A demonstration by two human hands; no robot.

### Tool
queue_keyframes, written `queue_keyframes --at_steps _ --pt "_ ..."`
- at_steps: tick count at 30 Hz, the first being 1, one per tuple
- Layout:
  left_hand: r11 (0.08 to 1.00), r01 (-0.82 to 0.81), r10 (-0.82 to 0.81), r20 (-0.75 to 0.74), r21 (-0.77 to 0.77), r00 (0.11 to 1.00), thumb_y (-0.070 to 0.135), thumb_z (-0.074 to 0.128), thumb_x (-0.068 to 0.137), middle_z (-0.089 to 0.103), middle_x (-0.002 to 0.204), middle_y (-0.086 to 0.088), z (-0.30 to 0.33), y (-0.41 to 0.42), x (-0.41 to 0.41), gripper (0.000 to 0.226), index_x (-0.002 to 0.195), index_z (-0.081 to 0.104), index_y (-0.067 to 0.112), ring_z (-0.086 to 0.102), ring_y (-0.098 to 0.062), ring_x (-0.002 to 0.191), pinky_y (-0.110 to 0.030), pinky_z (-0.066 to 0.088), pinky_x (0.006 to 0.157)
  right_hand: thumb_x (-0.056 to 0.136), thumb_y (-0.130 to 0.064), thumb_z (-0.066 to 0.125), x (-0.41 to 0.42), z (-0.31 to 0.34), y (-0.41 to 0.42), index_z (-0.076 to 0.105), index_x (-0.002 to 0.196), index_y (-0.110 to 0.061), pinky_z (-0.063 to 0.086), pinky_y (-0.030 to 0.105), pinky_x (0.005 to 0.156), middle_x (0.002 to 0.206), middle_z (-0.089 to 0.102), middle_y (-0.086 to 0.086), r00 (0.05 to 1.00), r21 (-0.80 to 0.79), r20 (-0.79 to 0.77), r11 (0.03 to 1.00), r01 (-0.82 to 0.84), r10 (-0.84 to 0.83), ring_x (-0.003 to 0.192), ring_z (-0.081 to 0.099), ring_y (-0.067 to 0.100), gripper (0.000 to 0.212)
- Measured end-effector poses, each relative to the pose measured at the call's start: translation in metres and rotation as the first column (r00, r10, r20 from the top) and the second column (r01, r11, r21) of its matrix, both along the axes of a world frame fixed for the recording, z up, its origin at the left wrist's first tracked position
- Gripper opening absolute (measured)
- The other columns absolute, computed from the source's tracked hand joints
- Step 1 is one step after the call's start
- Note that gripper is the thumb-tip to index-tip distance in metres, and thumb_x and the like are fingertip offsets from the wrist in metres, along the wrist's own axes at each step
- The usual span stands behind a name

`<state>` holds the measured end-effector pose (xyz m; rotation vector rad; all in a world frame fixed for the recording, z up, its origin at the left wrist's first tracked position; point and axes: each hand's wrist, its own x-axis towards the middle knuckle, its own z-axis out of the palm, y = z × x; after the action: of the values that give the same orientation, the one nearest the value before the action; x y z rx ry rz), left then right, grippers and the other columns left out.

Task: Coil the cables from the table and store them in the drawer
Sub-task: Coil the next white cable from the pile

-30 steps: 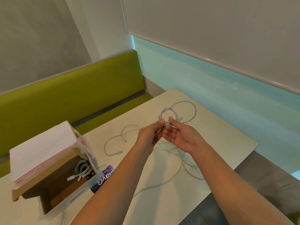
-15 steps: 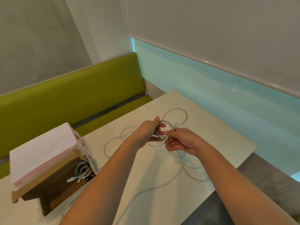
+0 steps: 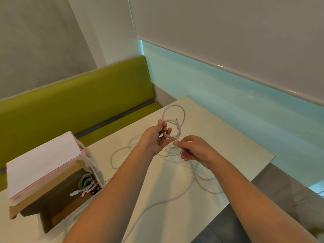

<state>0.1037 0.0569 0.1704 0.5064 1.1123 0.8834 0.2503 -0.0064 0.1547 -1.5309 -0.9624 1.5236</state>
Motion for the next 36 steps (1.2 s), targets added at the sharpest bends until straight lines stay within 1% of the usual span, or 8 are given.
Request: queue_keyframes --at_steps 8,11,15,18,23,26,29,36 --pt "0.993 0.110 -0.113 0.076 0.041 0.991 0.027 0.041 0.105 0.058 0.075 -0.005 0.001 -0.004 -0.005 0.031 0.090 0.059 0.006 0.068 -0.025 0.089 -0.044 0.058 0.083 0.088 -0.020 0.068 -0.001 0.000 0.004 0.060 0.108 -0.010 0.050 0.031 0.059 0.060 0.061 0.003 0.990 0.063 0.142 0.998 -0.028 0.018 0.052 0.061 0.017 0.024" --pt "0.976 0.210 -0.211 0.012 0.061 0.977 0.021 0.035 0.103 0.065 0.073 -0.008 0.002 -0.004 -0.010 0.031 0.090 0.058 0.006 0.069 -0.030 0.091 -0.046 0.053 0.093 0.088 -0.019 0.066 -0.001 -0.003 0.003 0.062 0.104 -0.007 0.050 0.032 0.060 0.059 0.060 0.004 0.982 0.065 0.185 0.998 0.010 -0.022 0.049 0.059 0.017 0.020" --pt "0.953 0.299 -0.293 -0.109 0.048 0.950 0.020 0.032 0.100 0.072 0.083 -0.017 0.006 -0.004 -0.013 0.031 0.104 0.058 0.005 0.069 -0.033 0.088 -0.044 0.054 0.091 0.087 -0.016 0.065 0.000 -0.004 0.002 0.062 0.096 -0.006 0.046 0.028 0.053 0.057 0.058 0.004 0.966 0.045 0.259 0.999 -0.010 -0.002 0.046 0.056 0.016 0.014" --pt "0.922 0.387 -0.385 -0.159 -0.021 0.909 0.040 0.037 0.103 0.073 0.090 -0.018 0.007 -0.003 -0.017 0.042 0.114 0.059 0.006 0.071 -0.031 0.084 -0.042 0.055 0.086 0.086 -0.012 0.064 0.003 -0.003 0.002 0.063 0.095 -0.006 0.041 0.023 0.046 0.058 0.057 0.005 0.942 0.028 0.335 0.999 -0.042 0.030 0.045 0.052 0.016 0.011" --pt "0.832 0.546 -0.547 -0.309 -0.099 0.778 0.045 0.067 0.087 0.074 0.086 -0.009 0.004 0.000 -0.023 0.036 0.091 0.075 0.009 0.070 -0.018 0.073 -0.044 0.052 0.097 0.083 -0.009 0.063 0.004 -0.004 0.005 0.062 0.092 -0.009 0.044 0.024 0.047 0.059 0.057 0.003 0.882 0.017 0.459 0.992 -0.129 0.107 0.048 0.050 0.016 0.009" --pt "0.848 0.522 -0.519 -0.346 -0.094 0.781 0.031 0.076 0.082 0.075 0.091 -0.009 0.002 0.002 -0.025 0.024 0.089 0.078 0.007 0.069 -0.016 0.074 -0.047 0.051 0.100 0.082 -0.010 0.061 0.003 -0.007 0.007 0.061 0.089 -0.012 0.046 0.026 0.051 0.059 0.059 0.002 0.851 0.029 0.515 0.990 -0.136 0.101 0.050 0.052 0.017 0.007" --pt "0.875 0.476 -0.476 -0.326 -0.086 0.817 0.021 0.075 0.084 0.075 0.092 -0.010 0.004 0.001 -0.026 0.017 0.088 0.078 0.005 0.068 -0.015 0.074 -0.043 0.053 0.096 0.086 -0.014 0.063 0.005 -0.009 0.006 0.059 0.093 -0.016 0.041 0.017 0.045 0.060 0.058 0.000 0.840 0.066 0.534 0.986 -0.155 0.096 0.047 0.051 0.012 0.008" --pt "0.988 0.141 -0.143 -0.030 -0.068 0.989 0.010 0.061 0.093 0.073 0.075 -0.006 0.006 0.011 -0.036 0.012 0.089 0.069 0.003 0.062 -0.007 0.054 -0.034 0.057 0.075 0.091 -0.025 0.060 0.020 -0.026 0.006 0.066 0.091 -0.032 0.041 0.033 0.063 0.067 0.051 -0.004 0.801 0.168 0.599 0.979 -0.113 -0.010 0.062 0.050 0.015 0.009"
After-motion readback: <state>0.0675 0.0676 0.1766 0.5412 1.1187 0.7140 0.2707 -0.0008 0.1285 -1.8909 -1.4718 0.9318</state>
